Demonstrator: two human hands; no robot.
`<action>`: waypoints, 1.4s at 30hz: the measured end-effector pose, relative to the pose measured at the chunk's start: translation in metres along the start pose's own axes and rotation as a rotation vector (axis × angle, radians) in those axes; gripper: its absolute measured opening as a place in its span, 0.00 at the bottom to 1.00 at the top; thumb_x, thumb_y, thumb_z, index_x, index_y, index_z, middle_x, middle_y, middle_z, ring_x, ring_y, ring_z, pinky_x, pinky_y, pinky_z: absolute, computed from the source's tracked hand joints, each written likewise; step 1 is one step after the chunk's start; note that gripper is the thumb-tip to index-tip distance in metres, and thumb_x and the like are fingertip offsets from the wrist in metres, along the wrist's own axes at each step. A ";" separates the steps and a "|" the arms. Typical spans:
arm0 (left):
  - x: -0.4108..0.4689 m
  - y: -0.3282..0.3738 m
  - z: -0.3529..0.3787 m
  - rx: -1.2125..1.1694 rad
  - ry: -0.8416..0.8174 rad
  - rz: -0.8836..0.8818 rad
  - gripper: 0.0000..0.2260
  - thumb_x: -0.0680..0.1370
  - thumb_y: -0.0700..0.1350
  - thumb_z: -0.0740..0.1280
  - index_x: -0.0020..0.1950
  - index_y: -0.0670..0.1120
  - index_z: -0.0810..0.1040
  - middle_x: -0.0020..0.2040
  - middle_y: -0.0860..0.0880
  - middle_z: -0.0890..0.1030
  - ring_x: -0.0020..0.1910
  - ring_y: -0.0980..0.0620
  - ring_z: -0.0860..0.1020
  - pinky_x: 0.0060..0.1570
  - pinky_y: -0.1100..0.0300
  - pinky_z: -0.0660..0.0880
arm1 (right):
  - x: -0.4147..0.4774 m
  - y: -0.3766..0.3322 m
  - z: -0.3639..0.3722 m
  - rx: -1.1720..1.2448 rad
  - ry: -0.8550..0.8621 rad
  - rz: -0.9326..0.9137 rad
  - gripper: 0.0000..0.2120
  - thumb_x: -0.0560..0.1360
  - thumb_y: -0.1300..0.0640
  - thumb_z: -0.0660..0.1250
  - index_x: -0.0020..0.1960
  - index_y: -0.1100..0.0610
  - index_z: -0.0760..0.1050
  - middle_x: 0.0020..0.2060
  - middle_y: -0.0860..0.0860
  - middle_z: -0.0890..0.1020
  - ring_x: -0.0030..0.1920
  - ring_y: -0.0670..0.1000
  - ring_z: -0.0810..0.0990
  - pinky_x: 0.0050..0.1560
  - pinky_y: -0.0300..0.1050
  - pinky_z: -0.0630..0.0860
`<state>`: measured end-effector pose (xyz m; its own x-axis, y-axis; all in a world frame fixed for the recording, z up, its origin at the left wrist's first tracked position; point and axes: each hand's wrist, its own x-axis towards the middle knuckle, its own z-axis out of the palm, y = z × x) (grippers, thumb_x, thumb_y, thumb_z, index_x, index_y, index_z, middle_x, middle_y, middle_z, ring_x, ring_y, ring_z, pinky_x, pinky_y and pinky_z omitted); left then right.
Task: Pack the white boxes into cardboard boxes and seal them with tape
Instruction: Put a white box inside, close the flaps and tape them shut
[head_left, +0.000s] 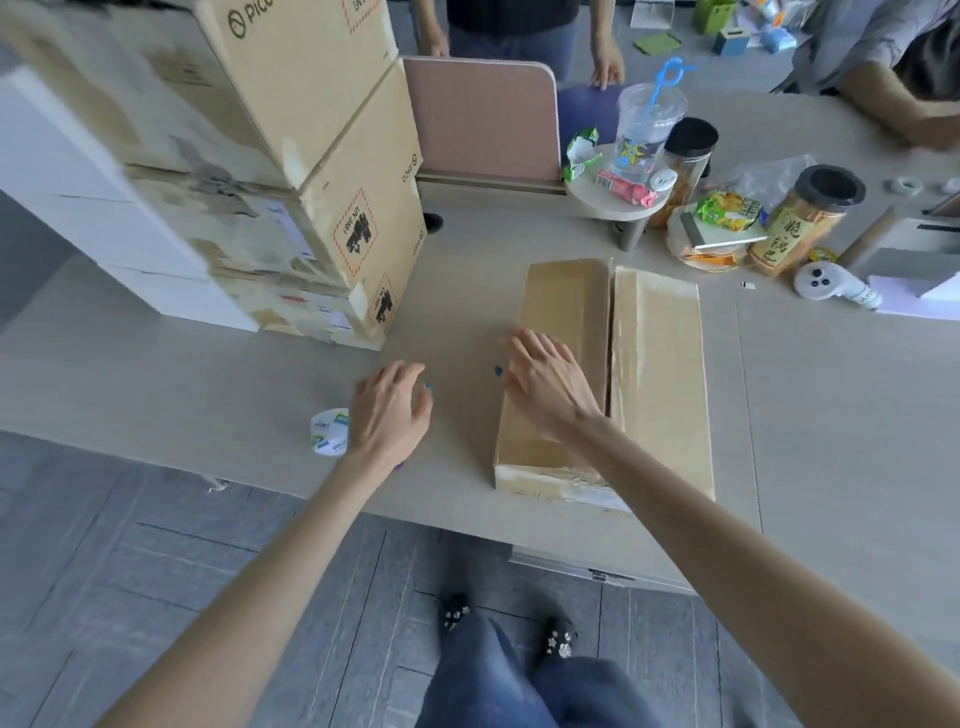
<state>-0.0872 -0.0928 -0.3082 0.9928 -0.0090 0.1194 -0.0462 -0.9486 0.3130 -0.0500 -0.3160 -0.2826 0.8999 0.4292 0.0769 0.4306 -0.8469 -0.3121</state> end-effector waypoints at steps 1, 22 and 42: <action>-0.003 -0.014 -0.002 0.011 -0.005 -0.028 0.13 0.79 0.46 0.62 0.61 0.44 0.79 0.57 0.46 0.82 0.53 0.43 0.79 0.55 0.48 0.72 | 0.005 -0.011 0.004 0.004 -0.024 -0.009 0.19 0.80 0.54 0.57 0.68 0.60 0.69 0.68 0.56 0.71 0.66 0.57 0.71 0.67 0.49 0.62; 0.010 -0.155 -0.001 -0.587 -0.553 -0.324 0.04 0.76 0.34 0.67 0.48 0.41 0.79 0.42 0.48 0.78 0.42 0.52 0.73 0.34 0.68 0.65 | 0.052 -0.118 0.135 0.328 -0.418 0.393 0.17 0.82 0.53 0.57 0.68 0.58 0.69 0.66 0.54 0.74 0.63 0.57 0.75 0.59 0.52 0.73; 0.027 -0.146 -0.051 -0.936 -0.633 -0.131 0.06 0.75 0.43 0.69 0.52 0.47 0.79 0.43 0.49 0.78 0.41 0.55 0.75 0.42 0.60 0.68 | 0.060 -0.124 0.071 0.977 -0.164 0.644 0.07 0.79 0.65 0.64 0.48 0.70 0.74 0.37 0.59 0.78 0.32 0.56 0.81 0.39 0.49 0.79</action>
<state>-0.0592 0.0616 -0.3022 0.8611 -0.3371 -0.3806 0.2618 -0.3476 0.9003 -0.0539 -0.1630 -0.3068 0.8816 0.1061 -0.4598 -0.3988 -0.3532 -0.8463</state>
